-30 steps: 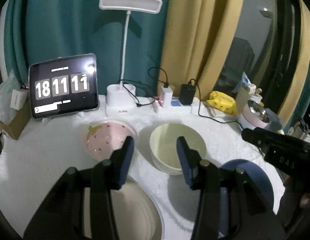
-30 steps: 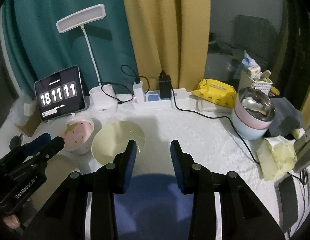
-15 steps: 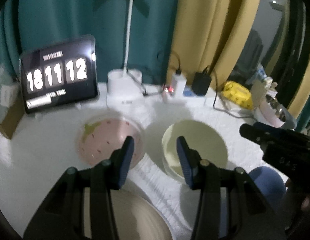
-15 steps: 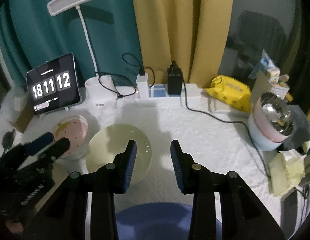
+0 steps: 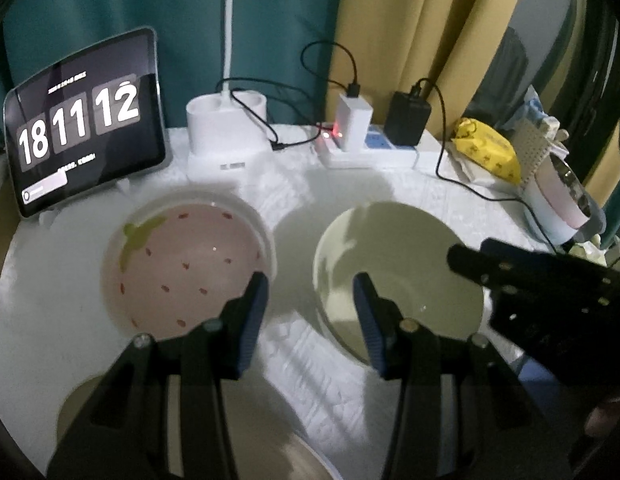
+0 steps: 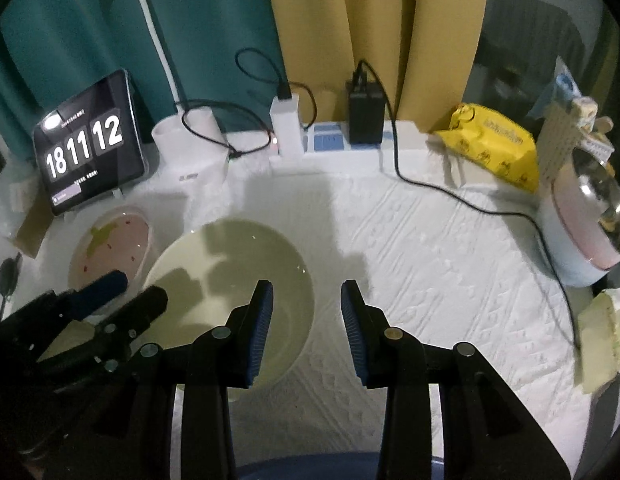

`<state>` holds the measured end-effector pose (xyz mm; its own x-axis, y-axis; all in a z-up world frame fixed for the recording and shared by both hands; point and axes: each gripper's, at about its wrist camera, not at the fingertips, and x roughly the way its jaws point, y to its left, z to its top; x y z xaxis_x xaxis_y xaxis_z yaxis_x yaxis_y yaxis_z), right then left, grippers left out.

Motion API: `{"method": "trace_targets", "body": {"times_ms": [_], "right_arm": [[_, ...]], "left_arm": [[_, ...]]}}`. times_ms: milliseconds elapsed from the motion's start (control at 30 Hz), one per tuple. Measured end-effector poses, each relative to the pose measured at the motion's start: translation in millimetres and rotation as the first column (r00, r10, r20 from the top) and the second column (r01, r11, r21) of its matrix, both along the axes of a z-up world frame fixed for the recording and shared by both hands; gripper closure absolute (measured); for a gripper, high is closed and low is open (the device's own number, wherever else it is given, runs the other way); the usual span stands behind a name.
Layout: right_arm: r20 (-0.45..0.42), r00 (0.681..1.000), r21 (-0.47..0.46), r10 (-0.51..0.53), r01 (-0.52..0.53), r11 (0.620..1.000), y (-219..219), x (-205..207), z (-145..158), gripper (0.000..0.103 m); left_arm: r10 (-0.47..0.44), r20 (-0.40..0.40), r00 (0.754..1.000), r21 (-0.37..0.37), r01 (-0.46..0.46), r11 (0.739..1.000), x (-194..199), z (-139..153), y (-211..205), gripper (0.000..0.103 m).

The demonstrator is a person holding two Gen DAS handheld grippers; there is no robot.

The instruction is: Organize plates and bowls

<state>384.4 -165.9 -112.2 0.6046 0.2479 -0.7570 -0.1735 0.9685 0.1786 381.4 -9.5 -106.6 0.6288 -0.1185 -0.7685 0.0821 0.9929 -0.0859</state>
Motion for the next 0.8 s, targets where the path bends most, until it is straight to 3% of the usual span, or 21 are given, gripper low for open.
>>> {"method": "trace_targets", "body": {"times_ms": [167, 267, 367, 567, 800], "right_arm": [[-0.017, 1.000, 0.008, 0.004, -0.004, 1.000, 2.3, 5.2, -7.0, 0.066], [-0.022, 1.000, 0.009, 0.001, -0.001, 1.000, 1.9, 6.8, -8.5, 0.066], [-0.029, 1.000, 0.005, -0.004, 0.004, 1.000, 1.9, 9.3, -11.0, 0.066], [-0.037, 0.999, 0.008, -0.006, 0.006, 1.000, 1.9, 10.0, -17.2, 0.066], [-0.039, 0.999, -0.006, 0.008, -0.009, 1.000, 3.0, 10.0, -21.4, 0.079]], "left_arm": [[-0.008, 0.008, 1.000, 0.015, 0.008, 1.000, 0.7, -0.4, -2.2, 0.057], [-0.011, 0.016, 1.000, -0.035, 0.011, 0.999, -1.7, 1.6, 6.0, 0.057], [-0.022, 0.072, 0.997, -0.090, 0.028, 0.996, -10.1, 11.0, 15.2, 0.057], [-0.061, 0.077, 0.995, -0.120, 0.070, 0.990, -8.6, 13.0, 13.9, 0.058], [-0.098, 0.097, 0.990, -0.103, 0.108, 0.989, -7.6, 13.5, 4.7, 0.061]]}}
